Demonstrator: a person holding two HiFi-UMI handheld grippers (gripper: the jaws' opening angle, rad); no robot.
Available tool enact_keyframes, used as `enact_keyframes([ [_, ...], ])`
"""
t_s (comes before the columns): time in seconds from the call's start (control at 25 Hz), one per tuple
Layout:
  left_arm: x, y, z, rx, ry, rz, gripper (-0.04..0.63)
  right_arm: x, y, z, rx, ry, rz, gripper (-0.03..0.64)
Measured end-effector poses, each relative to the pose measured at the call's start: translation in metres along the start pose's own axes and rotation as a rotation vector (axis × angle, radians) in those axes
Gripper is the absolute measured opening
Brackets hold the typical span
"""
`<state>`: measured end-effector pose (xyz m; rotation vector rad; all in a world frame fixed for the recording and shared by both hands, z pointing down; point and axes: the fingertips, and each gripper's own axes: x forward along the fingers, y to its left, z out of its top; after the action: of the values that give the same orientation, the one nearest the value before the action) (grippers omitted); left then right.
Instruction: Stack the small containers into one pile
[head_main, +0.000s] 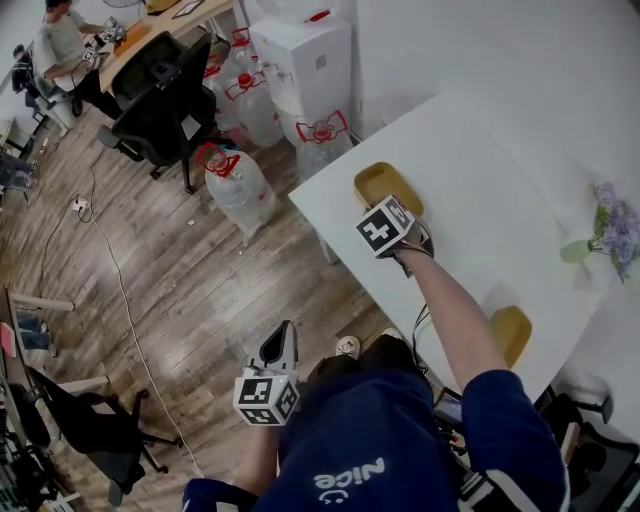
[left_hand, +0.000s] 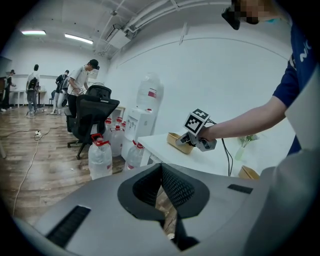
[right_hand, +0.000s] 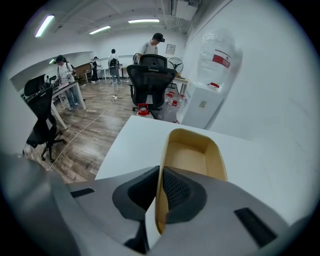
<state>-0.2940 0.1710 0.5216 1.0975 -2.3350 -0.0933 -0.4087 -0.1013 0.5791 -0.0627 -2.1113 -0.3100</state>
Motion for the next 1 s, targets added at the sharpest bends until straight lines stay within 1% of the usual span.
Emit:
enact_keyframes([
  [0.2,0.003,-0.005,0.002,0.019,0.007,-0.028,0.018,-0.025,0.002,0.014,0.011,-0.072,0.006,0.053],
  [0.52,0.018,-0.038,0.008,0.075,0.018,-0.149,0.018,-0.094,-0.007,0.009,0.061,-0.176,-0.052,0.054],
  [0.68,0.023,-0.051,0.007,0.093,0.025,-0.203,0.018,-0.125,-0.007,-0.005,0.097,-0.185,-0.074,0.053],
  [0.84,0.029,-0.064,0.008,0.114,0.033,-0.265,0.018,-0.157,-0.008,-0.015,0.146,-0.219,-0.135,0.052],
  [1.0,0.036,-0.078,0.006,0.133,0.051,-0.324,0.018,-0.185,-0.008,-0.022,0.169,-0.242,-0.186,0.053],
])
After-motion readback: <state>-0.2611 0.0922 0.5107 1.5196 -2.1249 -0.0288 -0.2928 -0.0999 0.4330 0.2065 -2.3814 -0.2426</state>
